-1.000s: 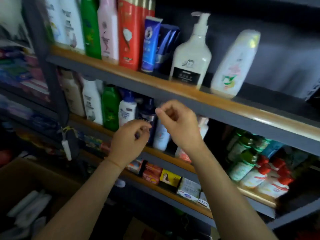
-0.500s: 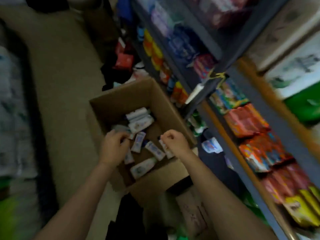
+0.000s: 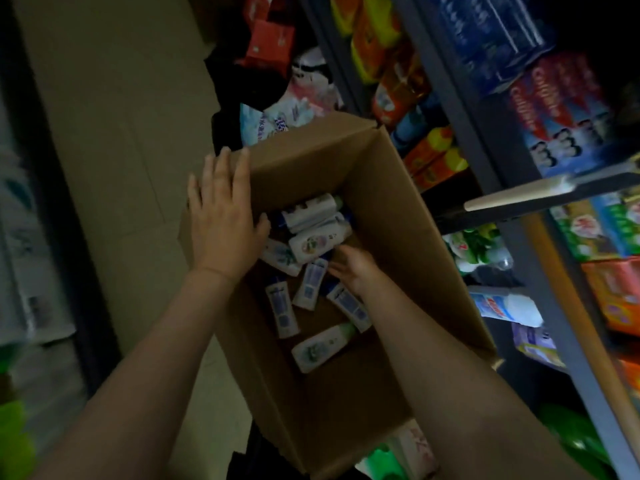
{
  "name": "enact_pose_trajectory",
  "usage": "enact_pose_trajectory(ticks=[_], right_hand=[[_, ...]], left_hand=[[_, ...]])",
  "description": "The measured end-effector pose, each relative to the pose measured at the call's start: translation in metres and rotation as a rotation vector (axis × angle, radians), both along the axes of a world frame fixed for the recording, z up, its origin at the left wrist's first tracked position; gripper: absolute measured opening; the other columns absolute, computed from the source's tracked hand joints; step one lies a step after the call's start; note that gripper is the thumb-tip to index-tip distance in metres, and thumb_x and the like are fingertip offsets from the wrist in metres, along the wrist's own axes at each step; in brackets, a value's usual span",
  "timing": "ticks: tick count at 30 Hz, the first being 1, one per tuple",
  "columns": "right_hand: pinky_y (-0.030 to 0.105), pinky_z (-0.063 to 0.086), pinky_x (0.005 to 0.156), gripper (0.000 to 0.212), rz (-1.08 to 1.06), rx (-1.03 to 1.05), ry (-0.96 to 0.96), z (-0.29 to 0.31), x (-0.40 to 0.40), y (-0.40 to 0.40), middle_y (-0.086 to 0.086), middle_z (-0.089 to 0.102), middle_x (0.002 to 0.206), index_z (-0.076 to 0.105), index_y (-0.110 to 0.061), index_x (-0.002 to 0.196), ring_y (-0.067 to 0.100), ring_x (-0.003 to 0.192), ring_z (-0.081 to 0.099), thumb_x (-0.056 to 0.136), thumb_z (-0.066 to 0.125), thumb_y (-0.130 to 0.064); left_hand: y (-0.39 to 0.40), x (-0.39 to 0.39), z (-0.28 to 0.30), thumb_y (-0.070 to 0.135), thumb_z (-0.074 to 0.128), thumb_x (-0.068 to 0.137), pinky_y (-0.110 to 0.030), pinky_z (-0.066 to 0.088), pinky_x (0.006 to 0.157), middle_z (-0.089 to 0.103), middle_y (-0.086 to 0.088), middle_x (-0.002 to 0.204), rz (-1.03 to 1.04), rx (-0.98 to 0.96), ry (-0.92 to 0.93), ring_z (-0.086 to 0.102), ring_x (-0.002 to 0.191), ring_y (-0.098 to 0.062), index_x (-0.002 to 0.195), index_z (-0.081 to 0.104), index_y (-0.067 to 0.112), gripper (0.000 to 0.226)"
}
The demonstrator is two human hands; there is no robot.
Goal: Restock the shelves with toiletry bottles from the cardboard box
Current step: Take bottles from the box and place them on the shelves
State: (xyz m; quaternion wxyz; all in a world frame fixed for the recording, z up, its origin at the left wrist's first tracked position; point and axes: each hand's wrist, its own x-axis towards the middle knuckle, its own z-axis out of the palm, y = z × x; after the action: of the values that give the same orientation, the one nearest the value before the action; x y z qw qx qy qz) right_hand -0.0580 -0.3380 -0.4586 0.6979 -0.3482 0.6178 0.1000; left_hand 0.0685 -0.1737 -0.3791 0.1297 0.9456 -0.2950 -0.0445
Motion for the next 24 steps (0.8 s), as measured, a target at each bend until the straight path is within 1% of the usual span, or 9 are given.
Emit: enact_pose_trajectory(ticks=[1,3,6,11,13,15,19,22,24], right_hand=[[0.029,0.053,0.071,0.047,-0.026,0.015,0.013,-0.009,0.006,-0.002,0.014,0.052,0.139,0.045,-0.012,0.142,0.027,0.114,0.057,0.098,0.058,-0.019],[0.030,0.052,0.083,0.046,-0.062,0.042,0.033,-0.024,0.018,-0.005,0.015,0.049,0.142,0.043,-0.009,0.143,0.029,0.125,0.052,0.100,0.055,-0.019],[0.035,0.045,0.099,0.043,-0.055,0.065,0.051,-0.041,0.036,-0.008,0.017,0.050,0.137,0.040,-0.004,0.143,0.031,0.132,0.046,0.103,0.048,-0.017],[0.040,0.049,0.098,0.037,0.049,-0.013,0.089,-0.068,0.052,-0.008,0.018,0.053,0.136,0.048,-0.005,0.138,0.032,0.118,0.056,0.102,0.048,-0.013],[0.046,0.048,0.102,0.039,0.078,-0.043,0.070,-0.084,0.048,-0.010,0.017,0.052,0.139,0.046,-0.004,0.139,0.034,0.123,0.055,0.101,0.048,-0.012],[0.047,0.046,0.104,0.044,0.083,-0.036,0.084,-0.099,0.049,-0.014,0.016,0.047,0.145,0.043,-0.004,0.141,0.035,0.129,0.051,0.101,0.049,-0.022],[0.045,0.039,0.109,0.072,-0.044,0.120,0.161,-0.119,0.061,-0.017,0.017,0.038,0.152,0.028,-0.008,0.151,0.033,0.135,0.043,0.096,0.055,-0.045],[0.047,0.035,0.111,0.077,-0.020,0.120,0.130,-0.127,0.065,-0.017,0.018,0.031,0.156,0.023,-0.009,0.153,0.034,0.138,0.038,0.095,0.053,-0.051],[0.048,0.029,0.115,0.072,-0.004,0.124,0.124,-0.121,0.068,-0.018,0.019,0.026,0.157,0.019,-0.005,0.154,0.035,0.141,0.033,0.100,0.046,-0.046]], left_hand=[[-0.001,0.007,-0.004,0.034,0.070,0.084,-0.056,0.017,0.119,0.037,-0.022,0.151,-0.010,0.031,0.001,0.033,0.140,-0.039,0.156,0.018,0.011,0.092],[0.000,0.012,-0.011,0.045,0.067,0.085,-0.054,0.026,0.114,0.046,-0.023,0.140,-0.041,0.104,-0.022,0.044,0.127,-0.040,0.156,0.020,0.009,0.092],[0.001,0.012,-0.016,0.057,0.061,0.085,-0.054,0.032,0.106,0.050,-0.023,0.134,-0.053,0.152,-0.065,0.048,0.120,-0.040,0.155,0.024,0.012,0.092],[-0.001,0.013,-0.016,0.066,0.055,0.086,-0.053,0.032,0.104,0.050,-0.023,0.134,-0.046,0.172,-0.090,0.049,0.118,-0.040,0.155,0.024,0.012,0.093],[-0.001,0.013,-0.017,0.067,0.054,0.086,-0.053,0.032,0.104,0.050,-0.022,0.135,-0.037,0.161,-0.089,0.049,0.119,-0.039,0.155,0.025,0.013,0.093],[-0.001,0.013,-0.018,0.068,0.053,0.086,-0.053,0.032,0.105,0.049,-0.022,0.135,-0.031,0.149,-0.082,0.048,0.119,-0.039,0.155,0.025,0.013,0.092],[-0.001,0.013,-0.019,0.068,0.050,0.087,-0.052,0.031,0.104,0.049,-0.022,0.135,-0.042,0.149,-0.100,0.048,0.119,-0.039,0.154,0.026,0.012,0.091],[-0.001,0.014,-0.021,0.069,0.046,0.087,-0.051,0.031,0.103,0.050,-0.021,0.135,-0.038,0.161,-0.106,0.049,0.118,-0.039,0.154,0.026,0.013,0.091],[-0.001,0.014,-0.021,0.068,0.046,0.086,-0.050,0.031,0.102,0.051,-0.021,0.134,-0.034,0.160,-0.109,0.049,0.117,-0.038,0.154,0.027,0.013,0.089]])
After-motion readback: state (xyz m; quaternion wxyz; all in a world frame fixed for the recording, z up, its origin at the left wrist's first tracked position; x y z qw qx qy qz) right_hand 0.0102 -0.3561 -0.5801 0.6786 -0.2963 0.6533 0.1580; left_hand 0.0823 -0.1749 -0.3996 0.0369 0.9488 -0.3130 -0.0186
